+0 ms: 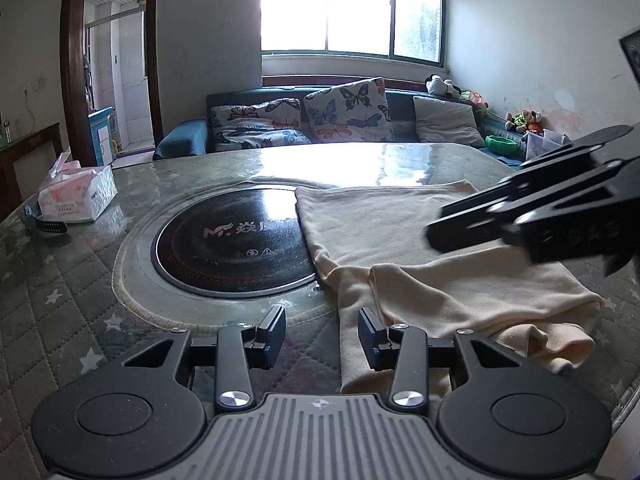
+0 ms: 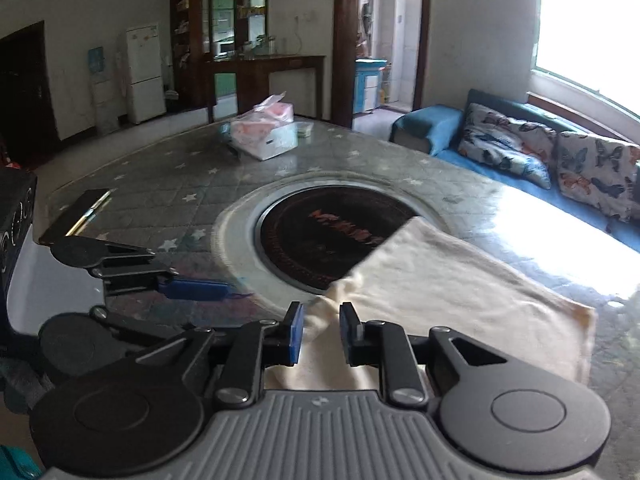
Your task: Fold clothes
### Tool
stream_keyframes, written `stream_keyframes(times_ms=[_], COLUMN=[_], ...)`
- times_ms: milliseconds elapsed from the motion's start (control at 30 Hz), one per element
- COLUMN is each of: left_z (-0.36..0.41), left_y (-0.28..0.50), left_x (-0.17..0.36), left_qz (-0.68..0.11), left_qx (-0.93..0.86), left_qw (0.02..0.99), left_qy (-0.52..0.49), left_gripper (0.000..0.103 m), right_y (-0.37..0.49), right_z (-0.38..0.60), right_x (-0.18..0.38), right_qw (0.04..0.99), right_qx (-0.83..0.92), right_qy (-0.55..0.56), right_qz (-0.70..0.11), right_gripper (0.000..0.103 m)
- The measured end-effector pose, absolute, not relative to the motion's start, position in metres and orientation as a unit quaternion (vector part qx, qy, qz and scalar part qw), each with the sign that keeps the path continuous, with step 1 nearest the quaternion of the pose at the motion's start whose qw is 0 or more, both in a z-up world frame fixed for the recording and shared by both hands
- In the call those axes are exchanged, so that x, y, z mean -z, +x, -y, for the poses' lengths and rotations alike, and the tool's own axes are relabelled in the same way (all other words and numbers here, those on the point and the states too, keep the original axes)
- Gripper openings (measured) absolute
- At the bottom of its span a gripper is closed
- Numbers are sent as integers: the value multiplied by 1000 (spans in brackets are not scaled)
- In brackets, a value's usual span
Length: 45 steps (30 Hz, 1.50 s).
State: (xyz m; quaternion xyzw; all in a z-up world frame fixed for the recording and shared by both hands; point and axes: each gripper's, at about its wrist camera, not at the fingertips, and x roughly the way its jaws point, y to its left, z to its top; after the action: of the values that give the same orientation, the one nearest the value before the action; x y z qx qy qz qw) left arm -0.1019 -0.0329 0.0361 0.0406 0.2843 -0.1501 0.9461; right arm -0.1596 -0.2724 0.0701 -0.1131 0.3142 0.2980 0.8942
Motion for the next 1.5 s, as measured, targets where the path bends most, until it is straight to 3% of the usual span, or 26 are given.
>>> stream_keyframes(times_ms=[67, 167, 433, 500, 800, 967, 1367, 1500], left_z=[37, 47, 72, 76, 83, 79, 76, 87], left_y=[-103, -103, -95, -93, -93, -100, -93, -86], left_x=[-38, -38, -23, -21, -18, -32, -33, -42], left_qz=[-280, -279, -295, -300, -298, -266, -287, -271], left_qx=[159, 179, 208, 210, 200, 193, 178, 203], left_qw=[946, 942, 930, 927, 928, 939, 935, 935], left_qy=[42, 49, 76, 80, 96, 103, 113, 108], left_gripper=[42, 41, 39, 34, 3, 2, 8, 8], right_y=[-161, -166, -194, -201, -214, -213, -209, -195], right_z=[287, 316, 383, 393, 405, 407, 415, 410], right_x=[-72, -70, -50, -45, -21, -16, -32, -39], right_qw=[899, 904, 900, 897, 896, 898, 906, 912], right_qx=[-280, -244, -169, -160, -152, -152, -161, -168], right_qy=[-114, -122, -138, -140, -140, -130, -111, -103], right_qz=[-316, -328, -377, -387, -394, -392, -374, -361], right_gripper=[21, 33, 45, 53, 59, 61, 62, 57])
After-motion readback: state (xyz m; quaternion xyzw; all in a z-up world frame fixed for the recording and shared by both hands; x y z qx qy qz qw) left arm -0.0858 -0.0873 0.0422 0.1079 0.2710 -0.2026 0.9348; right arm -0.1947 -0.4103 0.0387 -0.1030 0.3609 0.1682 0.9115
